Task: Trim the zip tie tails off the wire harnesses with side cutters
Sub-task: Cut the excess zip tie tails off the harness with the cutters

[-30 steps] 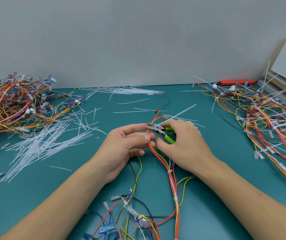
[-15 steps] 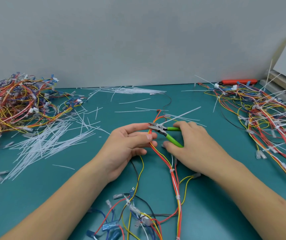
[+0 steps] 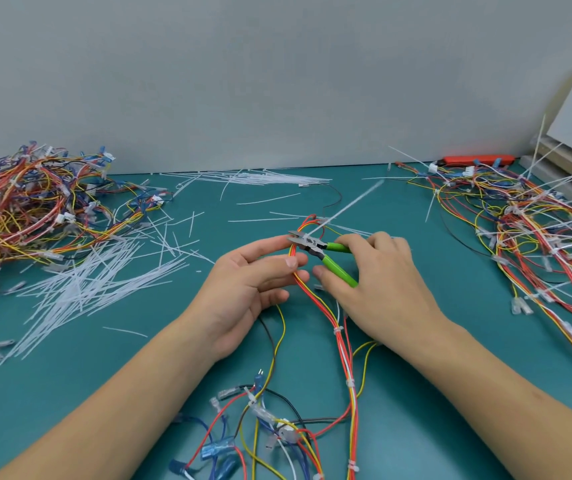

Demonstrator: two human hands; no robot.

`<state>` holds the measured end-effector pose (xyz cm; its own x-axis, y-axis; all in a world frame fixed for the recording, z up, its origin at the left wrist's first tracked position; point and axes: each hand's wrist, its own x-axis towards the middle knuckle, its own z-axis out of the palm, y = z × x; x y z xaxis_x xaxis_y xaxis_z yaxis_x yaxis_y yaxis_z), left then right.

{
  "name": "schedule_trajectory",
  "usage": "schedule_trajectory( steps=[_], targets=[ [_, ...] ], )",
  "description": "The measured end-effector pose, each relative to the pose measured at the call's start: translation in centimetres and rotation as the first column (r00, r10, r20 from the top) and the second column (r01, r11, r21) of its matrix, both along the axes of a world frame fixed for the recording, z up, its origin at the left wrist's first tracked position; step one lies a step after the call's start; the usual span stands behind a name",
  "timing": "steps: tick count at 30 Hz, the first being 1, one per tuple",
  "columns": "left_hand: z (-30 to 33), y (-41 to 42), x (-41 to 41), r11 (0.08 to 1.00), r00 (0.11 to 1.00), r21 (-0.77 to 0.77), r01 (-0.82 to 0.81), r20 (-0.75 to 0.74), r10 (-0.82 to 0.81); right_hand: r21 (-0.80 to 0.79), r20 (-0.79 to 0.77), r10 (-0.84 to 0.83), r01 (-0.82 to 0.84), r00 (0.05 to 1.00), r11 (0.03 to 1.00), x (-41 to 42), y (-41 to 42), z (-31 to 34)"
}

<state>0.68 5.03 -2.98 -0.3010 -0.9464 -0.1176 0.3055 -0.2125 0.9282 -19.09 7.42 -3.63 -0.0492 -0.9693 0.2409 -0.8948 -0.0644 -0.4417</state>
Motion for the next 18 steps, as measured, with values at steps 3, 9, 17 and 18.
schedule_trajectory(
  steps=[3,9,17,18],
  targets=[
    [0.07,-0.07,0.11,1.0,1.0,0.016,-0.009,-0.021,0.009,0.013,-0.006,0.018,-0.018,1.0,1.0,0.31,-0.1,0.18],
    [0.1,-0.16,0.23,0.999,0.999,0.035,-0.014,-0.036,0.015,-0.016,-0.014,-0.014,0.014,1.0,1.0,0.45,-0.43,0.45],
    [0.35,0.05,0.22,0.999,0.999,0.043,-0.011,-0.043,0.013,-0.05,0.049,0.025,-0.023,0.999,0.998,0.65,-0.38,0.11],
    [0.34,0.05,0.17,0.999,0.999,0.044,-0.012,-0.041,0.014,-0.061,0.051,0.024,-0.021,0.998,0.998,0.61,-0.4,0.13]
  ],
)
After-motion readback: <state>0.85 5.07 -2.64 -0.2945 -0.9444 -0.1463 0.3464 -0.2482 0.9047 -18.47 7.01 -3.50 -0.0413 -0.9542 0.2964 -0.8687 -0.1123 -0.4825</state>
